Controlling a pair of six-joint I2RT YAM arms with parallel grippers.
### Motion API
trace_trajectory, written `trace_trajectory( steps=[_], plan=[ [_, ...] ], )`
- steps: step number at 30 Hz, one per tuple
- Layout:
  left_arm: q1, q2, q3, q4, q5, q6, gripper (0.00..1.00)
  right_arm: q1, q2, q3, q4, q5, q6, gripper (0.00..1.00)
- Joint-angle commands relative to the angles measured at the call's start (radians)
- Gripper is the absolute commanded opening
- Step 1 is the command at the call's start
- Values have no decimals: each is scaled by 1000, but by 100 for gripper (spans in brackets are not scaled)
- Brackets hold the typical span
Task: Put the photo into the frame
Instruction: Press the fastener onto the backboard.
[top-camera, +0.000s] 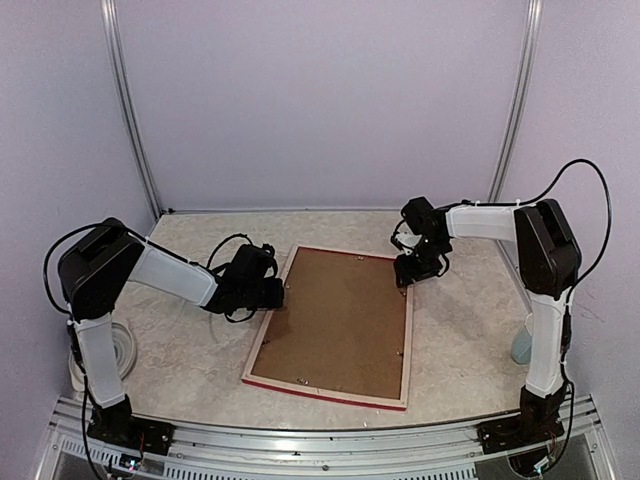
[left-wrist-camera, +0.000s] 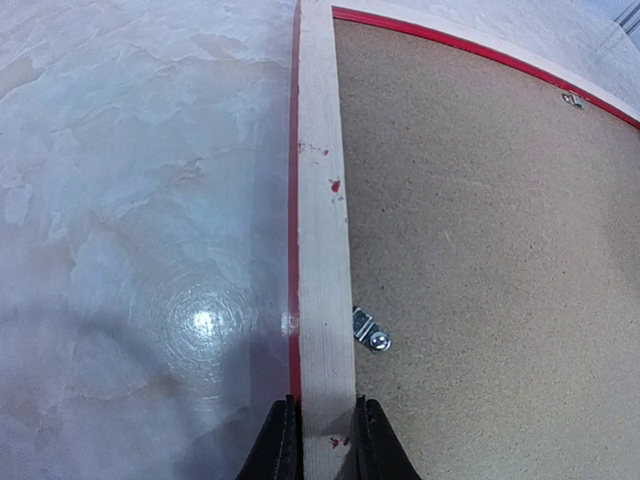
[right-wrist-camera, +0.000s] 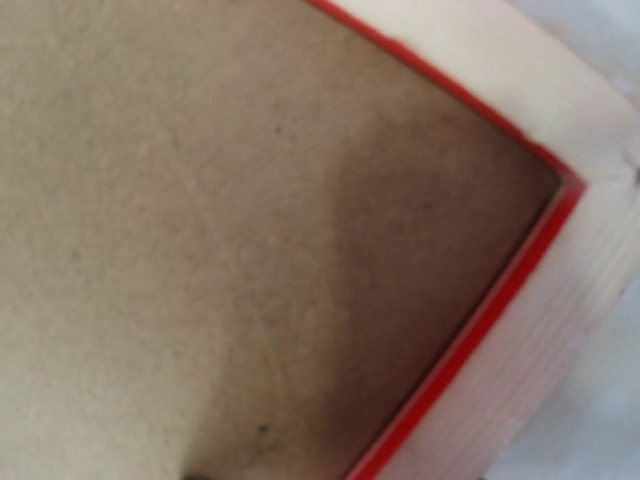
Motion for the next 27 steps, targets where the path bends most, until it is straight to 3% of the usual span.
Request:
trace_trajectory(
  steps=[1, 11, 27],
  plan=[
    [-16, 67, -19, -141, 68, 13, 10, 10, -43, -43, -57, -102, -41, 54],
    [-16, 73, -16, -142, 70, 9, 10, 24, -90, -102, -52, -178, -42, 55],
    [-21, 73, -15, -142, 71, 10, 10, 76, -60, -56, -144, 77, -21, 43]
  ],
)
